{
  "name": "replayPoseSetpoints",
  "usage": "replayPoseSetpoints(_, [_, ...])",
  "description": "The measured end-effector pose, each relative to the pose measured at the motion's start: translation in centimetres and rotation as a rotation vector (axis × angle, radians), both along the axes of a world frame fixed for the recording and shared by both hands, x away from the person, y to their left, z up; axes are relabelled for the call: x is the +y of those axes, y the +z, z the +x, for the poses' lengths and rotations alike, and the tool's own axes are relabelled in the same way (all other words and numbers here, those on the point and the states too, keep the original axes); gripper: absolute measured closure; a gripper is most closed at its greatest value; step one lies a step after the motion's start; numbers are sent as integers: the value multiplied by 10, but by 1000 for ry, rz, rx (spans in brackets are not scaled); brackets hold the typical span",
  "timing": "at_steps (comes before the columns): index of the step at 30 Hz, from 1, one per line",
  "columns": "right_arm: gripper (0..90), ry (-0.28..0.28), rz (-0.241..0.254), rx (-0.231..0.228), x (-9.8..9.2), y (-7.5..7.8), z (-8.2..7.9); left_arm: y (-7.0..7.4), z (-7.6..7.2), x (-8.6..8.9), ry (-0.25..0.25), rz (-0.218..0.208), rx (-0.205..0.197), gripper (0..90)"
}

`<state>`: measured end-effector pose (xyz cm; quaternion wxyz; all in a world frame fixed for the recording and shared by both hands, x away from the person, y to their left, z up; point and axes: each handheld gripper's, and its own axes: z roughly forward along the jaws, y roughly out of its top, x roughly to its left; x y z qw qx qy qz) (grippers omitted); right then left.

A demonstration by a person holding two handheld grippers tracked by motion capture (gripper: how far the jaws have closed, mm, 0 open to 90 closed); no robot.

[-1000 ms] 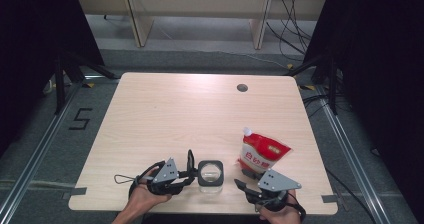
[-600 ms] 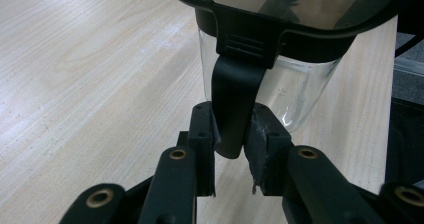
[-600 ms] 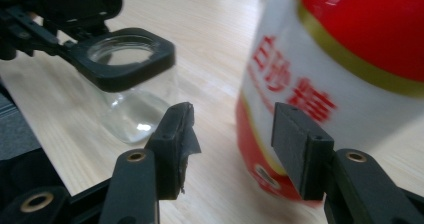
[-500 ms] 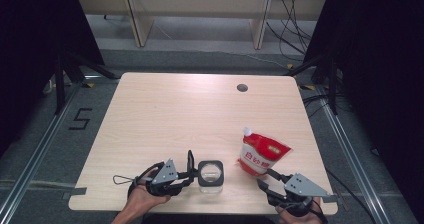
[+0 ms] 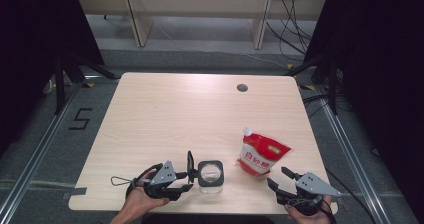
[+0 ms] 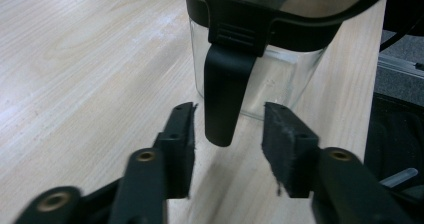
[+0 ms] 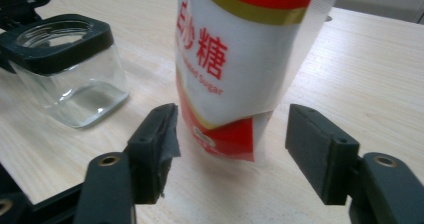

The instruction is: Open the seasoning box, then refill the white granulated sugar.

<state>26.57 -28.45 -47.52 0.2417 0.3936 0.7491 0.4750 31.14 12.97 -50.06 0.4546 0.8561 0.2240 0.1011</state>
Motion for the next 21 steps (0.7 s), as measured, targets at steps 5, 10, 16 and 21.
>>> replayPoseSetpoints(5, [328,-20,8,10,-4,-2,2,2,-7,6,42,5,19,407])
replayPoseSetpoints(10, [246,-22,41,10,-5,-3,6,2,-15,9,44,21,25,355])
replayPoseSetpoints(16, [161,-1,47,-12,-6,-5,15,3,-21,11,54,33,46,306])
replayPoseSetpoints(21, [158,21,63,8,-5,-6,18,3,-24,12,50,51,51,262])
